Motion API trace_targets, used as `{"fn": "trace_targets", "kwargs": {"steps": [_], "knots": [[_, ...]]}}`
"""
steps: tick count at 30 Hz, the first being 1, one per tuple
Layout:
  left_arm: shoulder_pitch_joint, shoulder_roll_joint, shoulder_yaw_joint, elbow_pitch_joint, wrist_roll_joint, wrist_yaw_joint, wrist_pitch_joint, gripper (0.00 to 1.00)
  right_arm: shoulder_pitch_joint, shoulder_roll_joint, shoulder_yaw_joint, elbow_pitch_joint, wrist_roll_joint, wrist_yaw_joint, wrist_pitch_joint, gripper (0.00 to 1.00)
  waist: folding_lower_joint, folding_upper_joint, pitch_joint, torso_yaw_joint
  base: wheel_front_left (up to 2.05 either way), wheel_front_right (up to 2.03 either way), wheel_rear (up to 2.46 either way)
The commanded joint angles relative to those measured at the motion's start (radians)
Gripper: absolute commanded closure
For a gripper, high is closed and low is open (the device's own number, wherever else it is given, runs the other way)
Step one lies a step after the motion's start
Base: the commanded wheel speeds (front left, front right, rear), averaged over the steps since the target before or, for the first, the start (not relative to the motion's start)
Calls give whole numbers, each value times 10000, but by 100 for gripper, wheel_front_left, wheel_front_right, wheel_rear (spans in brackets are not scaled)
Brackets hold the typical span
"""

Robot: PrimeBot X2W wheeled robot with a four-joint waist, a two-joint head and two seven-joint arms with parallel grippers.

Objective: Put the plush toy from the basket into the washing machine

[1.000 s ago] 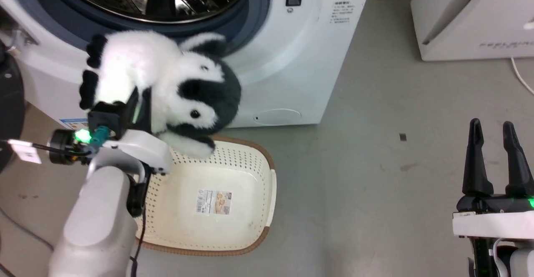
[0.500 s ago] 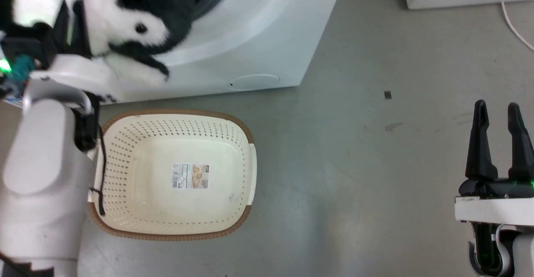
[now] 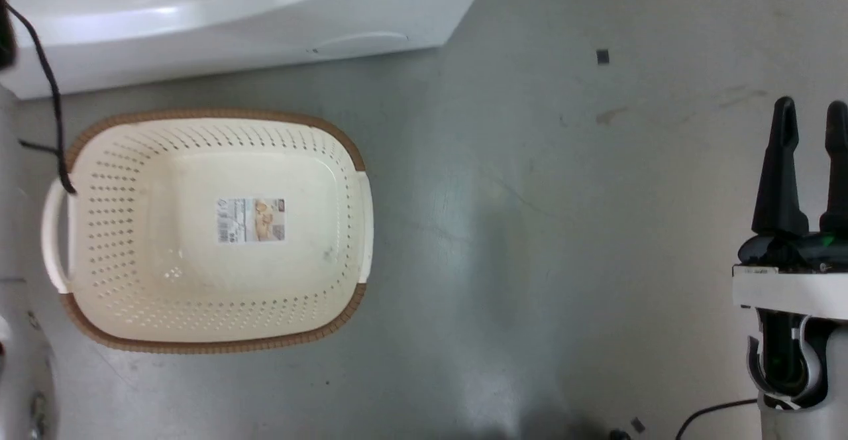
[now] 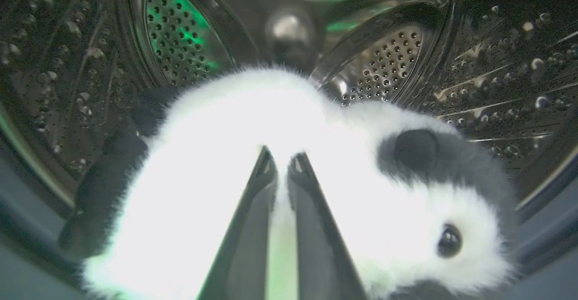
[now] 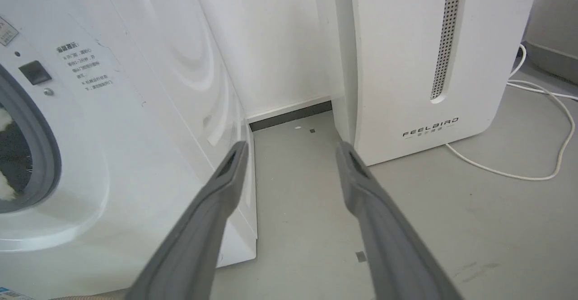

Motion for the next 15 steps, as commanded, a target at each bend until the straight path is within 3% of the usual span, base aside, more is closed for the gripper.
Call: {"fn": "trace_targets", "kwargs": {"steps": [1,15], "knots": [[-719,169,56,172,106,-17,-57,100,-229,-6,27,-54,97,-7,-44,0,-1,0,683,-303,0,0,0],[-2652,463,659,498,197,290,-57,100,-603,-6,128,-45,402,-7,-44,0,-1,0,1786,-678,0,0,0]]}}
